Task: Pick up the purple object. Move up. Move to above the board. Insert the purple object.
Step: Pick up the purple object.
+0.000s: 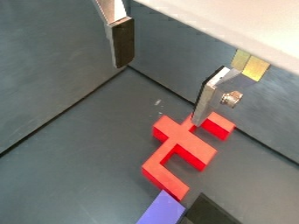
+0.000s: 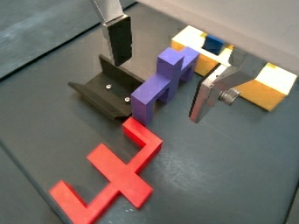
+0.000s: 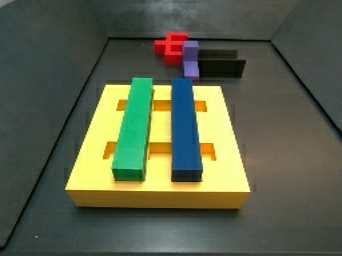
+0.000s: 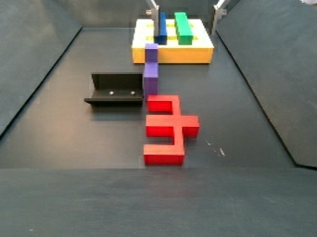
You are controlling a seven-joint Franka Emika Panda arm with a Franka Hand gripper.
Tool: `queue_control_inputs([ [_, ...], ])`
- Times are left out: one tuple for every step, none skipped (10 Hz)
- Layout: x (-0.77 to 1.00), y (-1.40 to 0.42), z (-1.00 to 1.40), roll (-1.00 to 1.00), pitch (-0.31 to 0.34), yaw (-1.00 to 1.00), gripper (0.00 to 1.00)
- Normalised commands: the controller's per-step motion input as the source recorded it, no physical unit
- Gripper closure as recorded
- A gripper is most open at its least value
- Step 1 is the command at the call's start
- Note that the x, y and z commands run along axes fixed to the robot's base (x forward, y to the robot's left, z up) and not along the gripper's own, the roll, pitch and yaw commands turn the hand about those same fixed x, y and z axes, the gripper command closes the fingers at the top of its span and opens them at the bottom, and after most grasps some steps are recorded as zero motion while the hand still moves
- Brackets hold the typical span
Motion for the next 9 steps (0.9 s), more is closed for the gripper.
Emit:
queue_control_inputs([
  [0.26, 0.00, -0.01, -0.16, -0.010, -0.87, 0.00],
  [0.33, 0.00, 0.00, -0.14, 0.000, -0.78, 0.00],
  [0.37, -0.13, 0.00, -0.11, 0.000, -0.70, 0.00],
  [0.32, -0.20, -0.06, -0.07, 0.014, -0.71, 0.00],
  [0.28, -0.22, -0.13, -0.03, 0.000, -0.74, 0.00],
  [0.34, -0.23, -0.17, -0.01, 0.001, -0.69, 0.00],
  [0.29, -0.23, -0.21, 0.00, 0.000, -0.73, 0.00],
  [0.38, -0.24, -0.14, -0.02, 0.000, -0.64, 0.00],
  [0.37, -0.23, -0.05, -0.06, 0.000, -0.66, 0.00],
])
